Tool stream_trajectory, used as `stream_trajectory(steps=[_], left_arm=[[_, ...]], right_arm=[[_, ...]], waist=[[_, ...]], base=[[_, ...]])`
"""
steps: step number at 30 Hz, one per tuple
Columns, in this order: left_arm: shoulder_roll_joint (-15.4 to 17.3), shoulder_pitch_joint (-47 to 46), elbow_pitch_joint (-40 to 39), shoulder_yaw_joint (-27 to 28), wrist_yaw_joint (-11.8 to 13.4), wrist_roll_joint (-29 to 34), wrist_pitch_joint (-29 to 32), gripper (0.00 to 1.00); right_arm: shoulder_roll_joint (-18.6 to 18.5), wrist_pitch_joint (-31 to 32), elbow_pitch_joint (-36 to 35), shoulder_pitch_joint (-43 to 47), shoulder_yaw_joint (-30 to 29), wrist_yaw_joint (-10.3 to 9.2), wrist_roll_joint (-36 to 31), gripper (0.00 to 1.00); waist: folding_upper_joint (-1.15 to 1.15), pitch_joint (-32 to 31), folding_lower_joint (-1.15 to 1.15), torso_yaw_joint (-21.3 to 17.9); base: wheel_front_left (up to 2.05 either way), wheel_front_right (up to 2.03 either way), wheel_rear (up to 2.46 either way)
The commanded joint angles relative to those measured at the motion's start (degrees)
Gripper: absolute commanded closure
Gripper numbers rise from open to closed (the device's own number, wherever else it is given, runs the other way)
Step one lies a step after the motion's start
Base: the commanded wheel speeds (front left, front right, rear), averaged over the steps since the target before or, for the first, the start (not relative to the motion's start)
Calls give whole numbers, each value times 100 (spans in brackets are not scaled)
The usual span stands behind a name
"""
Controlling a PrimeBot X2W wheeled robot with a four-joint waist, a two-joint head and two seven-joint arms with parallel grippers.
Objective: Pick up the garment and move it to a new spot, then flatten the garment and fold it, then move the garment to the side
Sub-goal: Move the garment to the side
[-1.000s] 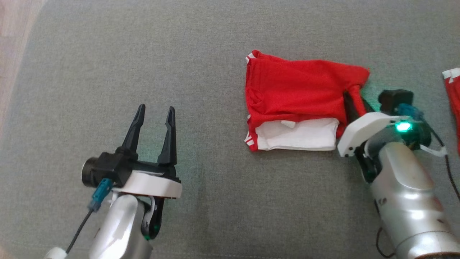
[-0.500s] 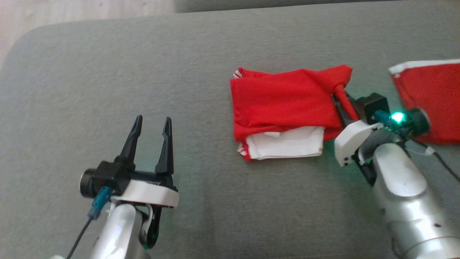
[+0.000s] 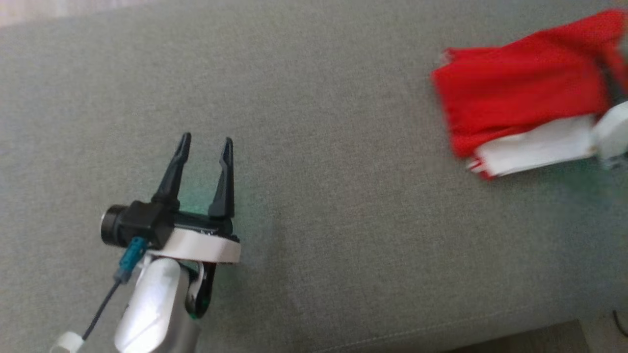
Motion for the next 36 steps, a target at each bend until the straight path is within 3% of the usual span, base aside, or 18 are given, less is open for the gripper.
stream_trajectory(steps=[1, 7, 14, 15, 16, 17, 28, 36], left_arm=[[69, -218, -159, 212, -36, 46, -29, 0], [69, -322, -100, 247, -92, 80, -29, 0], [82, -328, -76, 353, -126, 113, -29, 0], [82, -327, -72, 366, -130, 117, -29, 0], [82, -327, -72, 366, -130, 117, -29, 0], [81, -324, -69, 375, -134, 123, -29, 0], [49, -153, -41, 452, -160, 79, -29, 0], [25, 107, -143, 542, -107, -56, -29, 0]], right_arm=[[-295, 37, -148, -126, -93, -5, 50, 100], [-698, 104, 247, -220, -628, -5, 112, 100], [-547, 21, 589, -327, -1132, -5, 102, 100], [-535, 2, 600, -338, -1185, -5, 38, 51], [-535, 2, 600, -338, -1185, -5, 38, 51], [-494, 1, 625, -347, -1263, -5, 15, 0], [99, -256, 258, -229, -1403, -5, 83, 0], [1160, -632, -1013, 77, -1376, -5, 630, 0]], waist=[[0, 166, -1, -33], [0, 316, -1, 60], [0, 329, -1, 116], [0, 320, -1, 118], [0, 320, -1, 118], [0, 306, -1, 121], [0, -215, -1, 139], [0, -768, -1, 304]], base=[[0, 0, 0], [0, 0, 0], [0, 0, 0], [0, 0, 0], [0, 0, 0], [0, 0, 0], [0, 0, 0], [0, 0, 0]])
